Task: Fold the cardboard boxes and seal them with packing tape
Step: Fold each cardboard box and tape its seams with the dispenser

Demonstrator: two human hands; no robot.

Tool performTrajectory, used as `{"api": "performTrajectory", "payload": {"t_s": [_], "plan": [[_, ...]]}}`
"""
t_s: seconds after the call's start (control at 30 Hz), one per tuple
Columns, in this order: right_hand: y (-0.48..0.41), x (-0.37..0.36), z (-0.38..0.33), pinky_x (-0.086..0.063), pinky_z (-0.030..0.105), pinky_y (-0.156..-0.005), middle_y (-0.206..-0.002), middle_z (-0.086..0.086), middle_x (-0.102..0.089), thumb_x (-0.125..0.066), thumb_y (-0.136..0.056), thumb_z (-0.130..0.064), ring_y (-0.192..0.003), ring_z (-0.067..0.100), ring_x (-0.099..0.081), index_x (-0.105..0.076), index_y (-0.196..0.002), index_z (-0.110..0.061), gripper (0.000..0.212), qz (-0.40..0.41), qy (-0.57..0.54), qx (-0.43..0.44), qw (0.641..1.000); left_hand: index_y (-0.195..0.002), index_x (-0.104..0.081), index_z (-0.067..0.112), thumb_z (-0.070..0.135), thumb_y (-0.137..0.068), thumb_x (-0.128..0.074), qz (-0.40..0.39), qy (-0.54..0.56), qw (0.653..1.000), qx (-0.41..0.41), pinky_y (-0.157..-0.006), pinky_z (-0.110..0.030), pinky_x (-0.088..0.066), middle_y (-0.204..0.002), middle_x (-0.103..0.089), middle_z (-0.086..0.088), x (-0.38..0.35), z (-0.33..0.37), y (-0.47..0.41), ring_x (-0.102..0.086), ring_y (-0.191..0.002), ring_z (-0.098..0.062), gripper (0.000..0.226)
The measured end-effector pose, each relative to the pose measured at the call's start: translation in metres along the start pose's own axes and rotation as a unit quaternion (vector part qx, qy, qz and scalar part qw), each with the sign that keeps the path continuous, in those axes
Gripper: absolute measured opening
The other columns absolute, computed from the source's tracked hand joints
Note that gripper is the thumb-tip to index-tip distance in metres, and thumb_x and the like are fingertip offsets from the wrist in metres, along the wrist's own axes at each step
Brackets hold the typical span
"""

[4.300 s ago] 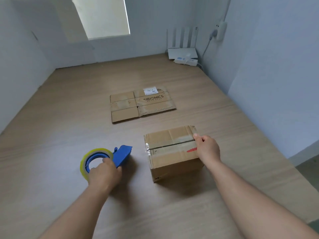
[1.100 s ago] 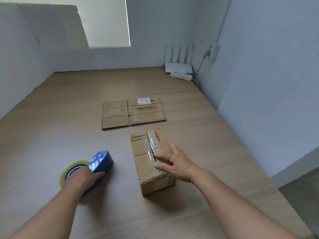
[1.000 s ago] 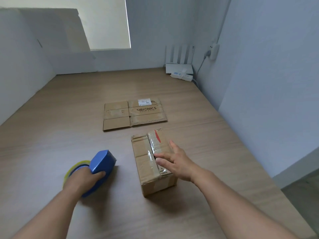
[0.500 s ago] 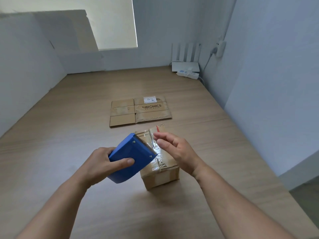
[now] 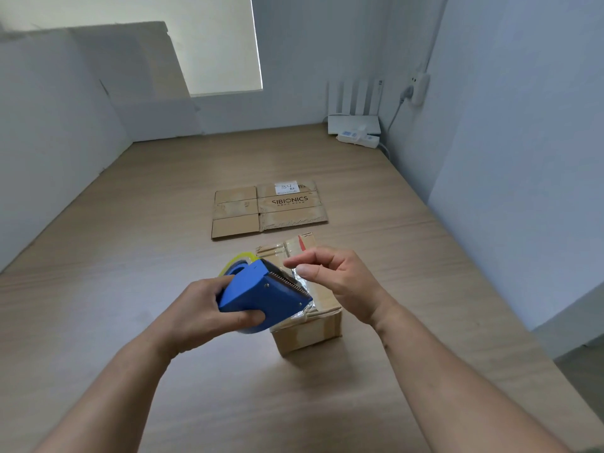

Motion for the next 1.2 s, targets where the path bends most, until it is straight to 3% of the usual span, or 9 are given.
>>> {"api": "performTrajectory", "payload": {"t_s": [0.17, 0.23, 0.4, 0.5, 0.6, 0.73, 0.8, 0.93, 1.2], "plan": [[-0.001, 0.007, -0.002, -0.049, 0.017, -0.08, -0.094, 0.0, -0.068, -0.057, -0.089, 0.005, -0.096, 0.008, -0.062, -0.071, -0.097, -0.015, 0.026, -0.01, 0.041, 0.011, 0.999, -0.103, -0.06, 0.031, 0.025, -0.073, -0.081, 0.0, -0.022, 1.0, -0.015, -0.071, -0.023, -0.056, -0.097, -0.067, 0.008, 0.0, 0.003, -0.001, -0.064, -0.087, -0.008, 0.037], [-0.002, 0.007, -0.002, -0.051, 0.021, -0.082, -0.096, 0.004, -0.067, -0.058, -0.088, 0.003, -0.099, 0.017, -0.061, -0.071, -0.097, -0.014, 0.023, -0.018, 0.048, 0.009, 0.999, -0.103, -0.059, 0.032, 0.025, -0.074, -0.08, -0.002, -0.027, 0.999, -0.019, -0.071, -0.022, -0.056, -0.098, -0.066, 0.009, 0.0, 0.005, -0.002, -0.063, -0.087, -0.007, 0.037], [0.0, 0.011, -0.008, -0.048, 0.019, -0.084, -0.098, 0.003, -0.065, -0.057, -0.087, -0.011, -0.102, 0.012, -0.059, -0.073, -0.095, -0.01, 0.018, -0.033, 0.036, 0.018, 0.999, -0.102, -0.06, 0.029, 0.024, -0.074, -0.079, -0.006, -0.031, 0.999, -0.021, -0.067, -0.019, -0.054, -0.096, -0.066, 0.008, 0.001, 0.005, -0.006, -0.062, -0.085, -0.002, 0.034], [-0.002, 0.012, -0.006, -0.048, 0.029, -0.092, -0.104, 0.012, -0.064, -0.054, -0.093, -0.015, -0.106, 0.02, -0.057, -0.073, -0.1, -0.011, 0.02, -0.037, 0.089, 0.012, 0.995, -0.102, -0.062, 0.026, 0.024, -0.073, -0.081, -0.015, -0.035, 0.999, -0.016, -0.069, -0.024, -0.056, -0.095, -0.067, 0.006, 0.001, 0.004, -0.007, -0.064, -0.084, -0.008, 0.034], [-0.005, 0.008, -0.004, -0.052, 0.031, -0.084, -0.099, 0.005, -0.065, -0.065, -0.083, -0.029, -0.094, 0.013, -0.061, -0.069, -0.097, -0.021, 0.017, -0.025, 0.085, -0.018, 0.996, -0.103, -0.064, 0.025, 0.023, -0.073, -0.081, -0.025, -0.024, 0.999, -0.02, -0.069, -0.023, -0.055, -0.094, -0.068, 0.004, -0.001, 0.005, -0.009, -0.065, -0.083, -0.01, 0.034], [-0.01, 0.005, 0.003, -0.053, 0.024, -0.076, -0.088, -0.001, -0.064, -0.069, -0.085, -0.013, -0.083, 0.01, -0.06, -0.067, -0.088, -0.02, 0.008, 0.044, 0.103, 0.004, 0.994, -0.099, -0.065, 0.029, 0.022, -0.075, -0.081, -0.038, -0.017, 0.999, -0.022, -0.066, -0.02, -0.053, -0.087, -0.07, 0.008, -0.001, 0.007, -0.01, -0.066, -0.079, -0.009, 0.03], [-0.013, 0.005, 0.003, -0.051, 0.021, -0.074, -0.084, -0.003, -0.064, -0.066, -0.087, -0.01, -0.082, 0.01, -0.059, -0.068, -0.084, -0.019, 0.01, 0.069, 0.136, 0.027, 0.988, -0.095, -0.065, 0.032, 0.035, -0.072, -0.081, -0.048, -0.01, 0.999, -0.019, -0.062, -0.016, -0.05, -0.083, -0.07, 0.015, 0.001, 0.009, -0.009, -0.065, -0.075, -0.007, 0.029], [-0.013, -0.001, 0.006, -0.047, 0.019, -0.064, -0.073, -0.008, -0.059, -0.064, -0.089, -0.01, -0.068, 0.002, -0.054, -0.067, -0.082, -0.011, 0.008, 0.102, 0.151, 0.029, 0.983, -0.09, -0.067, 0.028, 0.078, -0.045, -0.06, -0.027, -0.007, 0.999, 0.031, -0.06, -0.019, -0.047, -0.079, -0.07, 0.008, 0.004, 0.014, -0.01, -0.065, -0.07, -0.01, 0.068], [0.004, 0.003, 0.022, -0.038, 0.016, -0.046, -0.053, -0.006, -0.056, -0.067, -0.085, -0.008, -0.046, 0.004, -0.045, -0.066, -0.066, -0.014, 0.019, 0.202, 0.015, -0.079, 0.976, -0.076, -0.072, 0.026, 0.09, -0.033, -0.064, -0.065, -0.036, 0.994, 0.085, -0.059, -0.025, -0.045, -0.074, -0.073, -0.003, 0.048, 0.006, 0.004, -0.069, -0.063, -0.018, 0.077]]}}
Point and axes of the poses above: each hand's wrist, its own y-axis away from the middle knuckle, its own x-axis out of the back of the hand, z = x × y, the point moved 1 cm from there along -y, towards the middle knuckle
